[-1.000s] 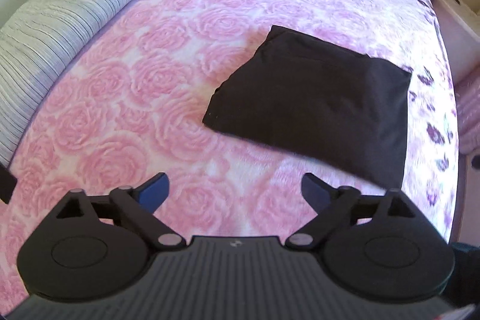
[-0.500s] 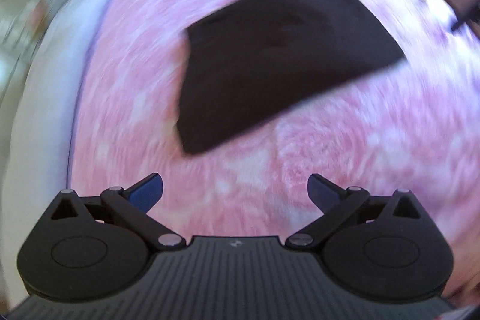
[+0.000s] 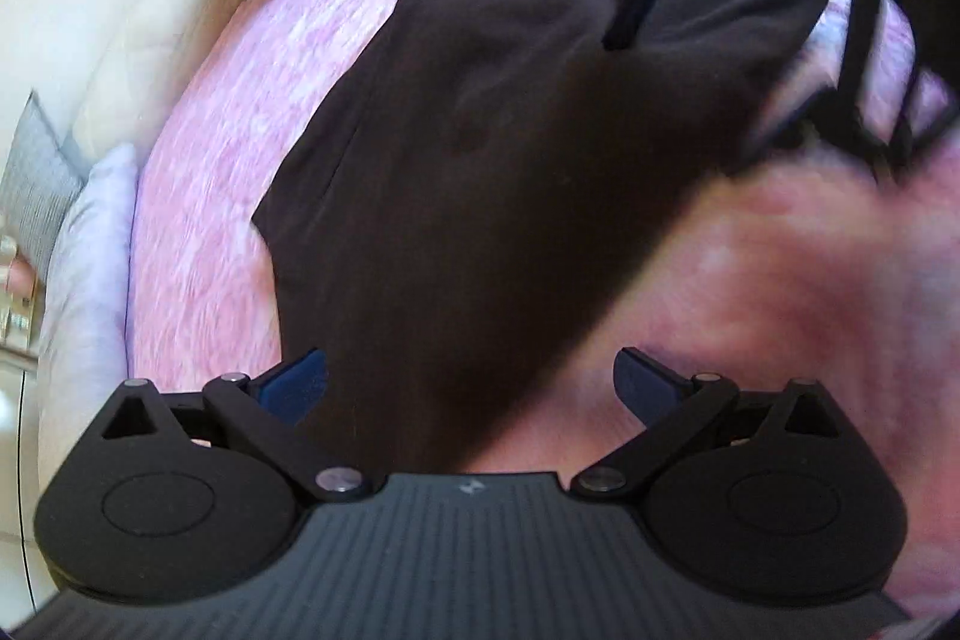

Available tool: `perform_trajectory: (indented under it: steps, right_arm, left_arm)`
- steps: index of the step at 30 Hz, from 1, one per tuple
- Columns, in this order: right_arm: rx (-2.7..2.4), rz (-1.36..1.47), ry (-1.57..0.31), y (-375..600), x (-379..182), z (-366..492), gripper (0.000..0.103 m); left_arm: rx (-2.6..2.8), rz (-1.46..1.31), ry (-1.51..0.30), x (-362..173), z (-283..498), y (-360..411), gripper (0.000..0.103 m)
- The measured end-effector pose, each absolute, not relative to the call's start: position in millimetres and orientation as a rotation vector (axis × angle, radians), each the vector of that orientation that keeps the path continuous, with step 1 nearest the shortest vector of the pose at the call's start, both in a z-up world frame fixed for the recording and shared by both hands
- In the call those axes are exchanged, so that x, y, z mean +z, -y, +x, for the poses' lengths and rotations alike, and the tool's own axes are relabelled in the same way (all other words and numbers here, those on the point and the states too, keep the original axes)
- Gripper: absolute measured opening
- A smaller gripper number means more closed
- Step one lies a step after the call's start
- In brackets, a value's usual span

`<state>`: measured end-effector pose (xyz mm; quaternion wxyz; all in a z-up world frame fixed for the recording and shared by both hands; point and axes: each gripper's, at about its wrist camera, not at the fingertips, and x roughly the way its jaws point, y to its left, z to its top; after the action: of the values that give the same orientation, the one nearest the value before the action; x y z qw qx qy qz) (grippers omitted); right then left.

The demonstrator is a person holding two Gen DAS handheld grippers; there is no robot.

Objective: Fold clothes
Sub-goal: 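Grasp the folded shirt edge with the right gripper while the left gripper grasps beside it, then lift the folded shirt with both grippers and carry it toward the clothes stack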

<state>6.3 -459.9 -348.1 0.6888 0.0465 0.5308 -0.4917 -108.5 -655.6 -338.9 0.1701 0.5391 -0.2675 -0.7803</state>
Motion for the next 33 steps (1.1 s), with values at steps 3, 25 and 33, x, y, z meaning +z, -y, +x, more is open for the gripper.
perform_trajectory:
  steps: [3,25,33]
  right_arm:
    - [-1.089,0.092,-1.207,462,-338,-12,0.047]
    - [-1.123,0.037,-1.246,474,-345,-35,0.032]
    - [-1.058,0.008,-1.216,471,-264,-79,0.018]
  left_arm:
    - [-2.234,1.556,0.888,-349,-114,661,0.102]
    - [-2.177,1.676,0.922,-351,-112,741,0.012]
    - [-2.222,1.595,0.697,-273,-118,709,0.01]
